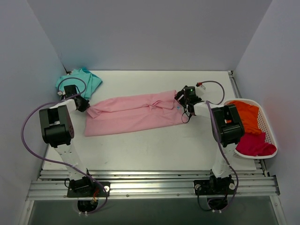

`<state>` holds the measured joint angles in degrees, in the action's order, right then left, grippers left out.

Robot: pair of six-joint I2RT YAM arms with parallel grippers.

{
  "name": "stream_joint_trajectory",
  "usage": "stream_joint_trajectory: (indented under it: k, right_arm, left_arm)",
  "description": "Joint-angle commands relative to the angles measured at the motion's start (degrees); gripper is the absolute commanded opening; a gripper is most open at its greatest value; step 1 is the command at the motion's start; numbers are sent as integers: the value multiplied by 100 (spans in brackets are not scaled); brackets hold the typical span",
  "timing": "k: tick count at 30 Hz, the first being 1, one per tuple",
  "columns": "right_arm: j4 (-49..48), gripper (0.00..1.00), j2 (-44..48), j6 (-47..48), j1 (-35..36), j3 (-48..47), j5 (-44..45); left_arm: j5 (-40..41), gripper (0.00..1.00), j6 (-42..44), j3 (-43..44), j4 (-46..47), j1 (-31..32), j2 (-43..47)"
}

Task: Fold and stack the t-shirts
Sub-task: Fold the tshirt

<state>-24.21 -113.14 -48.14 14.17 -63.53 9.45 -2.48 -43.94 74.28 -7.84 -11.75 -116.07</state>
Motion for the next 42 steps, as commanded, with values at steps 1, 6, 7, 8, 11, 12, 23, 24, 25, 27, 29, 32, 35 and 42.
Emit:
stream_joint_trajectory:
  k: [1,6,7,8,11,12,23,24,25,27,29,32,35,42]
  right_arm:
    - [294,71,-181,-46,182,51,57]
    - [233,68,-401,-73,411,51,127]
    - [215,66,-419,-73,437,60,110]
    - [197,65,-428,-81,454,68,83]
    - [162,56,-419,-73,481,112,101]
    - [153,47,-393,-64,481,121,127]
    - [100,0,-410,120,350,-36,74]
    - [153,0,-436,164,297,-141,66]
    - [223,0,-480,217,192,-282,39]
    - [478,0,-665,366,60,-826,13]
    - [635,0,-1006,471,-134,-1230,-5]
    - [943,0,-1629,560,-362,-2240,-154]
    - [779,0,-2201,604,-503,-3059,-495]
    - [65,0,-3783,69,-504,-5062,-1699]
  left_arm:
    - [11,2,0,-89,80,23,32]
    - [37,2,0,-124,107,23,58]
    - [37,2,0,-124,107,23,58]
    - [37,2,0,-124,107,23,58]
    - [72,2,-18,-133,107,32,67]
    - [81,2,-18,-142,116,32,76]
    - [195,2,0,-273,28,111,303]
    - [213,2,-9,-326,10,164,383]
    - [343,2,-87,-396,1,286,462]
    - [529,2,-211,-581,-156,453,708]
    - [713,2,-325,-748,-253,708,884]
    - [732,2,-501,-1160,-201,840,1183]
    - [714,2,-641,-1617,-105,946,1551]
    - [907,2,-879,-2444,-147,1490,2264]
